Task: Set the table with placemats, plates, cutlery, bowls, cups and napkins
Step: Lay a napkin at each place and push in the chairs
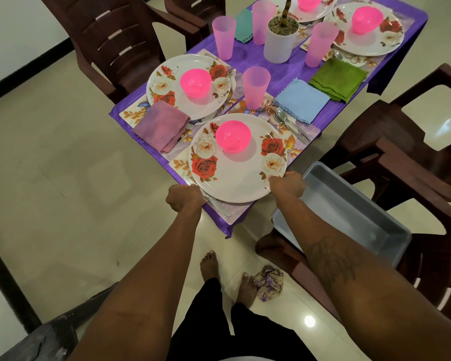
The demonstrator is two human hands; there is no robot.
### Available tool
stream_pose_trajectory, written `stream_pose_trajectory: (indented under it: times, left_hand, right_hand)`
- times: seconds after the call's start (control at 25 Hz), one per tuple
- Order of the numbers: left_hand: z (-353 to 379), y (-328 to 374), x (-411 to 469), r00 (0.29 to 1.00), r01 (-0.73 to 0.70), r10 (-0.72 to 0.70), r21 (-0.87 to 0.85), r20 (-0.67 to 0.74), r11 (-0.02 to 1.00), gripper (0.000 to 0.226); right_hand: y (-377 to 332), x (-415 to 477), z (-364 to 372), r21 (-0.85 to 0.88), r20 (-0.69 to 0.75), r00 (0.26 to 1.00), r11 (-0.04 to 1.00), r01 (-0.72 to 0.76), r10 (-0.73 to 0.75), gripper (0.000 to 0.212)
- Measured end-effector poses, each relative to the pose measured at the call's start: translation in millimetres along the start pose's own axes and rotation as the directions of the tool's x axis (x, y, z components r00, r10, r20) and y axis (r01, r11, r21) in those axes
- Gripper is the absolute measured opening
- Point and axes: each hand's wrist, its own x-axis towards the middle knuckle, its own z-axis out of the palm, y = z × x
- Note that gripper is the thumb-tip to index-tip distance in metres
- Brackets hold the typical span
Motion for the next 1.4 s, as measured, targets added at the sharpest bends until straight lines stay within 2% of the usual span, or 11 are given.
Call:
stream_pose_trajectory:
  times: [0.08,0.2,0.32,0.48,0.6,0.68,0.84,1.0,1.08,1.24,1.4]
  left_hand:
    - [-7,6,-3,1.0,-0.014,0.014,0.013,-0.025,1.0,0.032]
    - [-17,24,-14,0.987,-0.126,0.125,0.001,-0.096,0.992,0.022]
    - [-15,53,-28,0.957,-0.266,0.262,-0.017,-0.124,0.964,0.02]
    - [9,106,-37,0.914,-0.406,0.403,-0.066,-0.047,0.912,0.018]
    - [37,149,-37,0.841,-0.541,0.54,0.007,0.031,0.841,0.016]
    - [55,177,-33,0.792,-0.603,0.602,-0.019,0.1,0.797,0.026]
    - [90,222,-9,0.644,-0.752,0.729,0.019,0.232,0.658,0.066]
    - [114,257,4,0.548,-0.822,0.779,0.023,0.305,0.57,0.079]
    - [122,265,4,0.543,-0.824,0.786,0.005,0.295,0.567,0.082]
    - [133,265,5,0.577,-0.799,0.764,0.001,0.288,0.602,0.091]
    - [139,268,6,0.577,-0.781,0.752,-0.055,0.318,0.623,0.104]
  right_hand:
    - [1,-1,-4,0.01,0.007,0.998,0.998,0.055,-0.055,0.048]
    - [-7,-7,-14,0.01,-0.056,0.986,0.987,0.159,-0.158,0.053]
    - [-25,-2,-20,-0.016,-0.115,0.957,0.963,0.268,-0.268,0.042]
    - [-50,17,-27,0.03,-0.164,0.942,0.953,0.3,-0.292,0.024]
    - [-67,40,-28,0.052,-0.216,0.935,0.953,0.298,-0.281,0.02]
    - [-81,54,-27,0.056,-0.224,0.929,0.948,0.313,-0.293,0.02]
    - [-108,79,-20,0.001,-0.206,0.899,0.919,0.395,-0.386,0.026]
    - [-112,101,-22,-0.136,-0.133,0.919,0.925,0.354,-0.371,0.043]
    - [-108,114,-22,-0.179,-0.135,0.922,0.924,0.338,-0.364,0.04]
    - [-120,124,-17,-0.273,-0.117,0.929,0.911,0.31,-0.351,0.036]
    - [-124,129,-11,-0.35,-0.055,0.885,0.839,0.416,-0.462,0.033]
